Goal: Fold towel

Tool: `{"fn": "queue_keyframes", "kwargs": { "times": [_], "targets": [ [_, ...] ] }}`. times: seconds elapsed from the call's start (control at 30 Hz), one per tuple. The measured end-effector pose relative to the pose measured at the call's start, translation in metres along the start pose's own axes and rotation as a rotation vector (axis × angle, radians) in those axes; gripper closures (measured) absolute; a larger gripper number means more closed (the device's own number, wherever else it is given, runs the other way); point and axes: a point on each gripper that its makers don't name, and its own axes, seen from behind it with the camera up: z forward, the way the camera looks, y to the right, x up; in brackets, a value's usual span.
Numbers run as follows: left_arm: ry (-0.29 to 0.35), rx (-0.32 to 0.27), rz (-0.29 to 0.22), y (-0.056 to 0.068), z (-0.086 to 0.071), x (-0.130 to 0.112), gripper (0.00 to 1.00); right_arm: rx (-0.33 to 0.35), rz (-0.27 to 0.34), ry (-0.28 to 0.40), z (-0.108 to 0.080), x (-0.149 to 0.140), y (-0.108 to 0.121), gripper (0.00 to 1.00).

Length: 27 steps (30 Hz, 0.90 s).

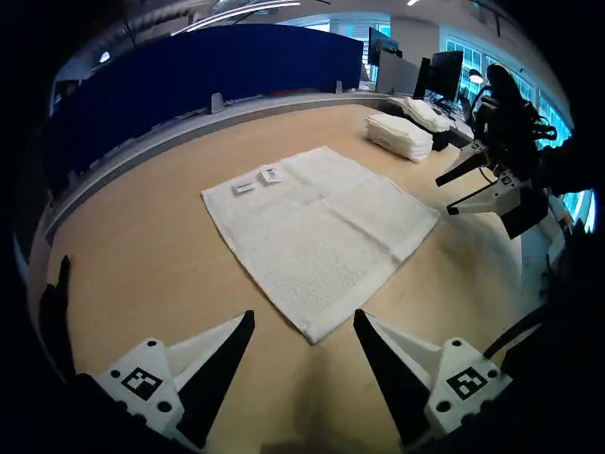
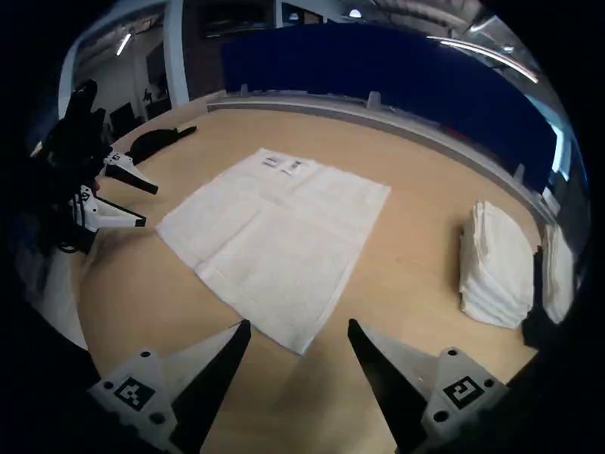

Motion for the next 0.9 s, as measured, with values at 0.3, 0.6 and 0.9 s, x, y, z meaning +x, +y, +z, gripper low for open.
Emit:
{"fn": "queue_keyframes", "kwargs": {
  "times": [0.3,0.6,0.9],
  "targets": [
    [-0.033,-0.017,-0.024,0.004,0.01,-0.006,0.03,0.005,0.001,-0.025,0.007,-0.009,0.001,0.1],
    [-0.081,-0.024,-0.04,0.007,0.013,-0.018,0.08,0.019,0.005,-0.039,0.008,-0.015,-0.001,0.16],
    [-0.131,-0.01,-0.024,0.008,0.017,-0.029,0.27,0.028,-0.005,-0.069,0.012,-0.024,-0.005,0.25]
  ]
}}
